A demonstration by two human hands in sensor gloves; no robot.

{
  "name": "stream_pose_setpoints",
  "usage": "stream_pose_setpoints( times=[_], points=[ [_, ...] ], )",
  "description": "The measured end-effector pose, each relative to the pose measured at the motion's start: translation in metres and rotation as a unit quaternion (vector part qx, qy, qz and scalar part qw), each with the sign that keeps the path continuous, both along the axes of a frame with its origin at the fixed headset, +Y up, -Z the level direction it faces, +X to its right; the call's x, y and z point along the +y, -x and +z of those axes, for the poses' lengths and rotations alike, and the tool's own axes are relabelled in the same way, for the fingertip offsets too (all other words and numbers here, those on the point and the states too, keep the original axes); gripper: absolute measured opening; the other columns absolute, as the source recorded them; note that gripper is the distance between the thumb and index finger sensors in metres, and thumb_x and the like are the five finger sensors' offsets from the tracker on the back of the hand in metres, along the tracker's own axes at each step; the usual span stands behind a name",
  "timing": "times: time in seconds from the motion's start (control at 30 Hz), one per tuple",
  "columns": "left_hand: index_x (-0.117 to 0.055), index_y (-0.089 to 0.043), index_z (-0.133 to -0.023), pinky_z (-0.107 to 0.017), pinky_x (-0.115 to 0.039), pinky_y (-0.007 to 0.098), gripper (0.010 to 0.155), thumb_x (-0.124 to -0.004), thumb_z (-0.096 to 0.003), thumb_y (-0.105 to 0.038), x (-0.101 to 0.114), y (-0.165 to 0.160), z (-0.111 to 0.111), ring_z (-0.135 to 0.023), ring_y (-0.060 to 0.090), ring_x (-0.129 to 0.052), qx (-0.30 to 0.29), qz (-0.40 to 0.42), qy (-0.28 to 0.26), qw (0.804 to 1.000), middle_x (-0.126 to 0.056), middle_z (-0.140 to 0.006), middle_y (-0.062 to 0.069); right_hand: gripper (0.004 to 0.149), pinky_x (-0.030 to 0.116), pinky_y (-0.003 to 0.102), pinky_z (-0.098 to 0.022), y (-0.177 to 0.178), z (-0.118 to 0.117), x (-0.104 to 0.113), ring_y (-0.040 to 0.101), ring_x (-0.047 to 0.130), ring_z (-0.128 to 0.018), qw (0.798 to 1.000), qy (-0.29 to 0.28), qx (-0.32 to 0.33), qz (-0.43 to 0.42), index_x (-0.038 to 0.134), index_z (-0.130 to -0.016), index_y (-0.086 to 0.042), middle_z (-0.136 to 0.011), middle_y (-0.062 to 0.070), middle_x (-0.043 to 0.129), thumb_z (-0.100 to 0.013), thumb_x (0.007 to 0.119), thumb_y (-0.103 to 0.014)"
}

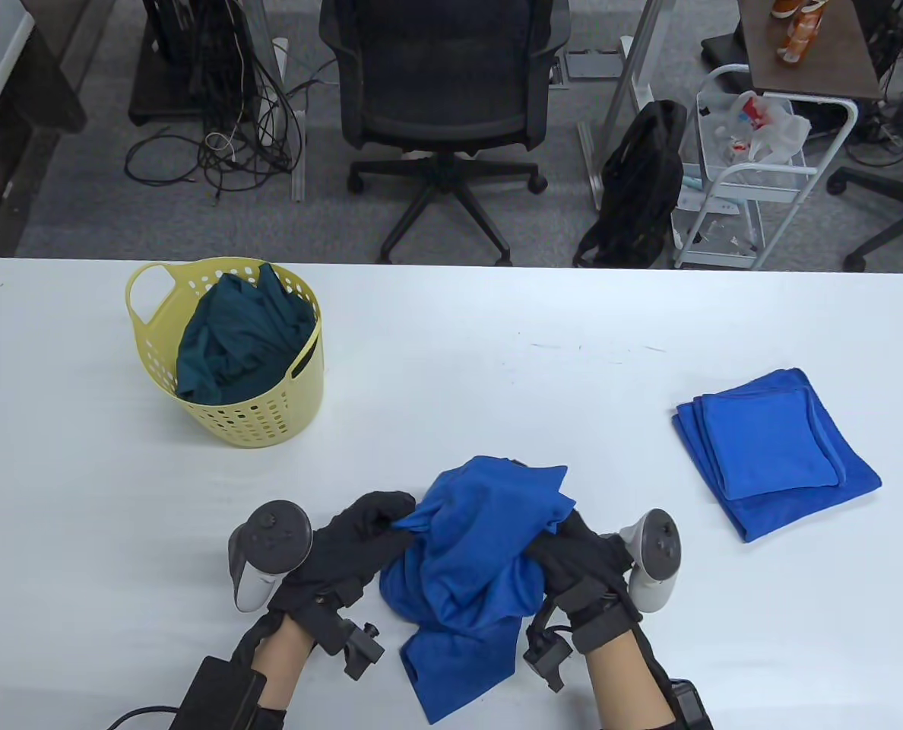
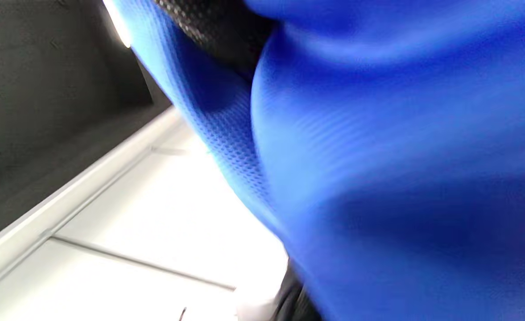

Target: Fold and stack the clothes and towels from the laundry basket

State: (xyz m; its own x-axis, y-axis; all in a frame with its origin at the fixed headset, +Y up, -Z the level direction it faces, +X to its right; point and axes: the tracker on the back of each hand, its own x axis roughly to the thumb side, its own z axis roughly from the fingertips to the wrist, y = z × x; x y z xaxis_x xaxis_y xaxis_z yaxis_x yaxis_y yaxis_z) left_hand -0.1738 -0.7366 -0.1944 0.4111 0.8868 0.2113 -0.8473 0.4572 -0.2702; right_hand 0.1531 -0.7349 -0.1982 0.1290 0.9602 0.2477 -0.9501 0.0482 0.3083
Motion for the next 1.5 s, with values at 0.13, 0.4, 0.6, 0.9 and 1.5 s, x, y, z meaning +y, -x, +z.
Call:
stream_pose_setpoints(
  times=[0.13, 0.4, 0.6, 0.9, 1.5],
  points=[
    [-0.060, -0.029, -0.102, -0.062, -0.085, 0.048, 0.044, -0.075, -0.0627, -0.040, 0.011, 0.010, -0.001, -0.077, 0.023, -0.098, 0.052, 0.003, -0.026, 0.998, -0.088, -0.097, 0.005, 0.034, 0.055, 0.076, -0.066, -0.023, -0.002, -0.006, 0.056, 0.056, -0.101, 0.994, 0.043, -0.092, -0.041, 0.074, -0.091, -0.024, -0.116, 0.027, 0.050, -0.062, 0.068, -0.008],
    [-0.068, -0.033, -0.093, -0.062, -0.082, 0.049, 0.037, -0.083, -0.0591, -0.032, 0.041, 0.025, 0.002, -0.076, 0.023, -0.094, 0.090, -0.033, -0.092, 0.991, -0.082, -0.099, 0.005, 0.031, 0.068, 0.066, -0.063, -0.041, -0.006, -0.006, 0.046, 0.078, -0.088, 0.990, 0.079, -0.112, -0.029, 0.075, -0.090, -0.022, -0.110, 0.026, 0.063, -0.064, 0.065, -0.009],
    [-0.076, -0.033, -0.089, -0.059, -0.085, 0.047, 0.037, -0.090, -0.0543, -0.034, 0.047, 0.019, 0.002, -0.070, 0.020, -0.097, 0.077, -0.302, -0.047, 0.949, -0.087, -0.094, 0.003, 0.046, 0.066, 0.067, -0.062, -0.058, -0.002, 0.005, 0.052, 0.075, -0.088, 0.966, 0.094, -0.181, 0.161, 0.058, -0.111, -0.006, -0.110, 0.035, 0.059, -0.068, 0.063, -0.024],
    [-0.075, -0.033, -0.089, -0.060, -0.085, 0.048, 0.039, -0.091, -0.0534, -0.032, 0.034, 0.017, -0.005, -0.073, 0.021, -0.097, 0.073, -0.360, -0.013, 0.930, -0.087, -0.095, 0.001, 0.079, 0.052, 0.078, -0.064, -0.026, -0.007, 0.004, 0.070, 0.051, -0.095, 0.922, 0.130, -0.031, 0.362, 0.040, -0.120, 0.004, -0.116, 0.045, 0.036, -0.064, 0.078, -0.038],
    [-0.074, -0.025, -0.104, -0.072, -0.067, 0.066, 0.062, -0.077, -0.0532, -0.060, 0.016, 0.019, -0.011, -0.105, 0.050, -0.074, 0.060, -0.349, 0.075, 0.932, -0.064, -0.123, 0.024, 0.029, 0.068, 0.068, -0.062, -0.046, 0.008, 0.034, 0.036, 0.083, -0.082, 0.869, -0.026, -0.286, 0.403, 0.084, -0.063, -0.025, -0.091, 0.009, 0.078, -0.055, 0.071, 0.000]
  ],
)
